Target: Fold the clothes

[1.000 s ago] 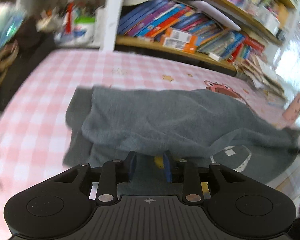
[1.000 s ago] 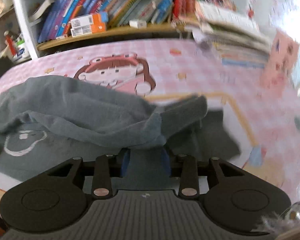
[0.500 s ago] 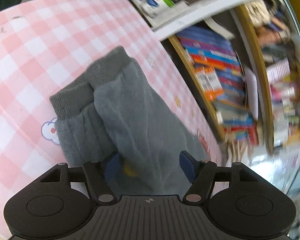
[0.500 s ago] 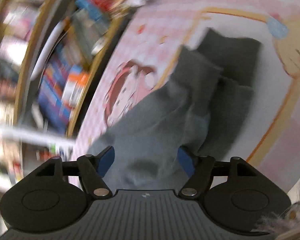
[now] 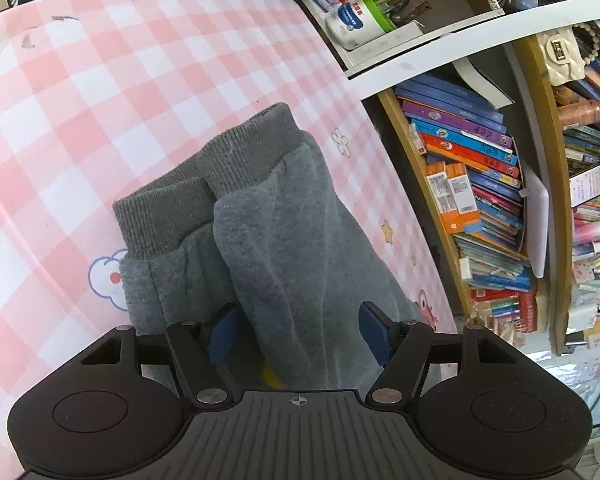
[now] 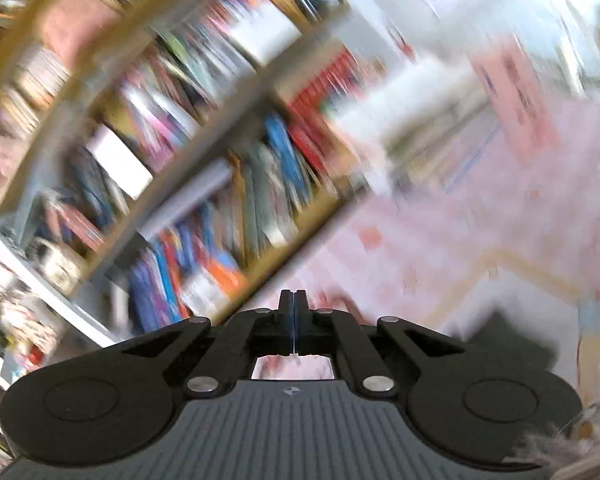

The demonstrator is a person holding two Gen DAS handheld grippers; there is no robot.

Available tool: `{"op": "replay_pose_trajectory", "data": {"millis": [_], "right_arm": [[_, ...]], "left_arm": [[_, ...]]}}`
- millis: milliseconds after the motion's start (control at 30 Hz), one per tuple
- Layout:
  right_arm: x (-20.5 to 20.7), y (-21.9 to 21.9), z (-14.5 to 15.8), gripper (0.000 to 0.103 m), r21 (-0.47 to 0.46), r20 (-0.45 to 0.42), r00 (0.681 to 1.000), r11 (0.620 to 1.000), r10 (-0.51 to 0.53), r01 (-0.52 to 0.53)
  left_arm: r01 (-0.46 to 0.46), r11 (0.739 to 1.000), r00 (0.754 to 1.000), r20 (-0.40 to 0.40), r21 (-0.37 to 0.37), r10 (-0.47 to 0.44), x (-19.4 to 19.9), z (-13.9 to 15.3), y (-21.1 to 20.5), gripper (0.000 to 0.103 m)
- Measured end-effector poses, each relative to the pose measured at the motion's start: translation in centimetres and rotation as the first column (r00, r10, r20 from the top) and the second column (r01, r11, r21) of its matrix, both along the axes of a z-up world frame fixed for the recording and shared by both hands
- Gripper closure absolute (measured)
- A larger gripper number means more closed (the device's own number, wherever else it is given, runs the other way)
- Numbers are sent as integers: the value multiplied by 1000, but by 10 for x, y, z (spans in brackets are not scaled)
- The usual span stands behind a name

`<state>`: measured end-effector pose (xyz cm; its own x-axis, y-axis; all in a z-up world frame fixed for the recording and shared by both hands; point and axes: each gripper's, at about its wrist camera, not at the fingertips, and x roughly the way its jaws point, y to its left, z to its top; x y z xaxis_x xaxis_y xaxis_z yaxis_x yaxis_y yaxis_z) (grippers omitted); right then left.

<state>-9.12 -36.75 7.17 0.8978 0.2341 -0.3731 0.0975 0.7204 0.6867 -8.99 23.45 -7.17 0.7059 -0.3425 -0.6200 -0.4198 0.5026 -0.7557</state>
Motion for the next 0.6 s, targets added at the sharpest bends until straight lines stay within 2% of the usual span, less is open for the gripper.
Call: {"op": "replay_pose_trajectory", "data": {"millis": [33,133,267,333,367,400,600], "right_arm": [[0,-6,-2,102,10,-26,1000,1000,-11,11],[2,-18,-30,101,85,-191,982,996,-10,27],[-12,-6,-74,96,173,-376,926,983,10,59],[-20,3,-94,83,206,-450,893,975,16,87],[-22,6,-103,64,219,-484,875,970,18,101],[-23,7,-108,58,227,-508,861,967,16,116],[-19,2,-126,55,279,-542,841,941,-11,192]], "left_arm": [[-4,1000,1000,-2,0,4,0,-1,1,36],[-27,1000,1000,-3,-14,27,-3,-4,4,36],[-46,999,999,3,-17,46,-2,-6,5,36],[-57,998,998,4,-15,57,-1,-6,6,37],[-60,998,998,5,-13,60,0,-6,5,37],[-58,998,998,7,-12,58,1,-6,5,37],[-40,999,999,21,15,40,4,-2,0,37]]}}
